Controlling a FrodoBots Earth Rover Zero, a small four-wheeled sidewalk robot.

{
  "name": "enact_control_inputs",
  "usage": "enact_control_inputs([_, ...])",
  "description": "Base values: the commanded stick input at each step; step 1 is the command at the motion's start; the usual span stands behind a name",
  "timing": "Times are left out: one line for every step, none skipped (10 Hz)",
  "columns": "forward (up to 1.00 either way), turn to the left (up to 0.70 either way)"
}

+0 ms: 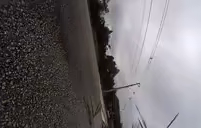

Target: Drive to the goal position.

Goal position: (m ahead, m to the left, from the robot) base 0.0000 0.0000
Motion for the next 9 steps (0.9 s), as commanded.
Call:
enact_control_inputs([0.0,0.0])
enact_control_inputs([0.0,0.0])
enact_control_inputs([0.0,0.0])
enact_control_inputs([0.17,0.0])
enact_control_inputs([0.45,0.0])
enact_control_inputs([0.45,0.0])
enact_control_inputs([0.45,0.0])
enact_control_inputs([0.45,0.0])
enact_control_inputs([0.45,0.0])
